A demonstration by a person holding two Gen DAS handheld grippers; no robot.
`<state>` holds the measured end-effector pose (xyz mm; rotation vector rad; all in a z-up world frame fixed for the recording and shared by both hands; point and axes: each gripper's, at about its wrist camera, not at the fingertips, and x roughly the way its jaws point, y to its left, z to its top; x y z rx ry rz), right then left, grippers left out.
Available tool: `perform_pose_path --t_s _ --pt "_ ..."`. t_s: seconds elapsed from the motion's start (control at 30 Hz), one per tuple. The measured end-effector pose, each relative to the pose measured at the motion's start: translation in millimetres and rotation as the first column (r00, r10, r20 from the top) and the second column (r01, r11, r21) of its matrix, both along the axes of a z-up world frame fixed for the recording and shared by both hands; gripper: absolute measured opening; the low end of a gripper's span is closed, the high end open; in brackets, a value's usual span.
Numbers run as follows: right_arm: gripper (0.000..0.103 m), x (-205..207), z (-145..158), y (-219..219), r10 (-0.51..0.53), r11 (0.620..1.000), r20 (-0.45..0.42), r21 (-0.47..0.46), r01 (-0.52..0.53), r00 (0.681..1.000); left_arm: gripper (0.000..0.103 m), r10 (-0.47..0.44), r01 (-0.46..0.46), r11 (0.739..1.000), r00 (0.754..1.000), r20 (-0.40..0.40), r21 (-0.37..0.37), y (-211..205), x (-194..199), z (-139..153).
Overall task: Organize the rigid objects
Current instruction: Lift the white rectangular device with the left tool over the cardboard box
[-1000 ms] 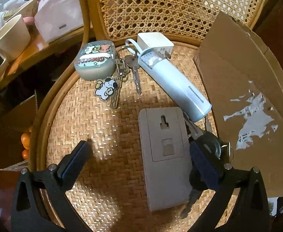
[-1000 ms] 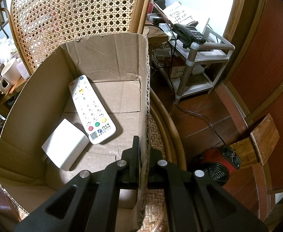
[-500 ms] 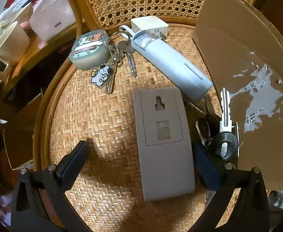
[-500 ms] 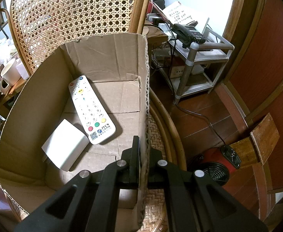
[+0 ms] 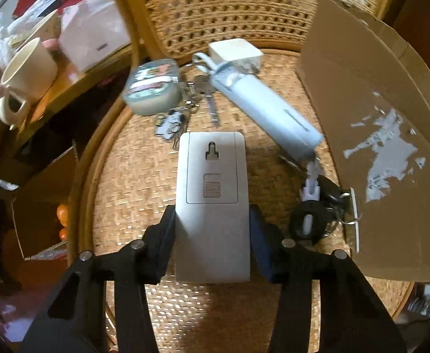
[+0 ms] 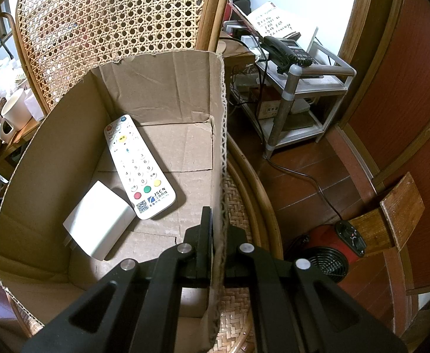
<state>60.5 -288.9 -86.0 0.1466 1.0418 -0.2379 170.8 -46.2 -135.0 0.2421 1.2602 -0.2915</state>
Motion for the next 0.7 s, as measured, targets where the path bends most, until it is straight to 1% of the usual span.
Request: perform_pose_path --t_s 0.17,0.27,0.37,0.53,0.63,0.7 --pt "0.005 0.0 0.5 -0.9 -0.001 1.000 0.000 0.000 0.001 1.000 0.047 0.057 -0.056 0.998 0.998 0.024 -0.035 17.0 3.1 9.1" --pt "0.005 0.0 0.3 -1.2 -0.004 1.000 -0.001 0.002 0.004 1.000 0.046 0.042 -0.040 0.998 0.998 0.046 -0.045 20.2 0.9 18.7" --pt "0.005 0.5 0.9 -1.8 -0.006 1.000 -0.001 0.002 0.006 1.000 0.046 0.049 -0.046 0.998 0.996 0.076 -0.046 18.5 -4.3 29.5" --pt "0.005 0.4 0.8 -1.7 -0.006 1.000 0.000 0.002 0.006 1.000 0.047 0.086 -0.075 0.994 0.984 0.157 -0.076 20.5 -9.0 52.8" --pt "0.005 0.4 0.8 -1.6 -0.007 1.000 0.000 0.002 0.007 1.000 0.046 0.096 -0.085 0.994 0.970 0.221 -0.063 16.3 -16.6 68.0" --pt "0.005 0.4 0.8 -1.6 -0.006 1.000 0.000 0.001 0.006 1.000 0.046 0.101 -0.079 0.992 0.964 0.248 -0.098 13.9 -20.9 78.6"
